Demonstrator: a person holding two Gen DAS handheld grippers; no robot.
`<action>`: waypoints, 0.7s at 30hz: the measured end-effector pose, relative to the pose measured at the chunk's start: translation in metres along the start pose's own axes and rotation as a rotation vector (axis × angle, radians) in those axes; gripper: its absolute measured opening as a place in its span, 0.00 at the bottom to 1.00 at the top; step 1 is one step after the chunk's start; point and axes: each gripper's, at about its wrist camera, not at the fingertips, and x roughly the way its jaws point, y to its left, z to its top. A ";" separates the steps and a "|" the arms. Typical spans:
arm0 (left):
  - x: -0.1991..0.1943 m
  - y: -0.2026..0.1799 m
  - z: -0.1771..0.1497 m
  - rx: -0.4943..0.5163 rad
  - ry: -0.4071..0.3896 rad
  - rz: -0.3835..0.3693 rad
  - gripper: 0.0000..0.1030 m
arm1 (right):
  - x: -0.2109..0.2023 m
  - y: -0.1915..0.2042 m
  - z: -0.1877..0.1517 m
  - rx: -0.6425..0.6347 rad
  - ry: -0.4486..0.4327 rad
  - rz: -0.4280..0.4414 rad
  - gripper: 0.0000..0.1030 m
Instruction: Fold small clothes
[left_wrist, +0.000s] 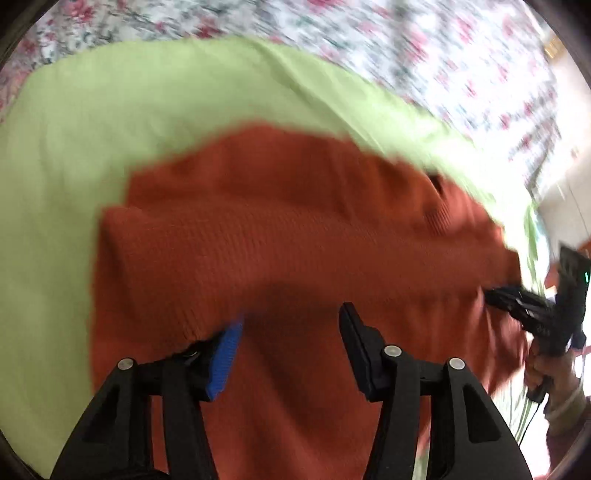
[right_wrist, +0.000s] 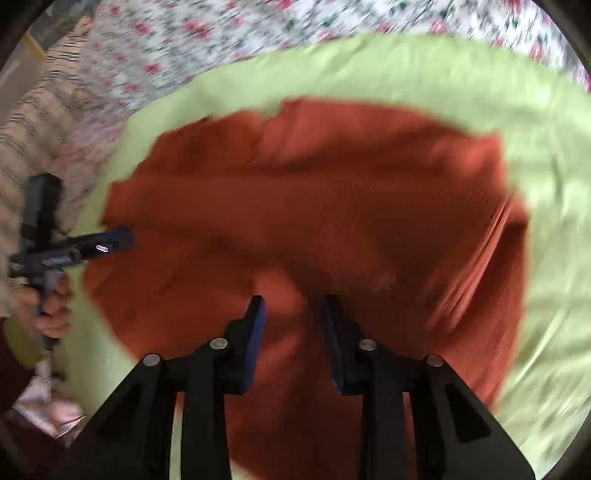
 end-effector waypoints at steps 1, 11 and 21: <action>-0.001 0.007 0.016 -0.029 -0.025 0.020 0.52 | 0.000 -0.008 0.012 0.007 -0.027 -0.029 0.31; -0.032 0.053 0.043 -0.269 -0.197 0.080 0.69 | -0.045 -0.063 0.038 0.266 -0.253 -0.104 0.33; -0.073 0.074 -0.094 -0.349 -0.095 -0.011 0.69 | -0.046 -0.034 -0.031 0.331 -0.198 -0.068 0.33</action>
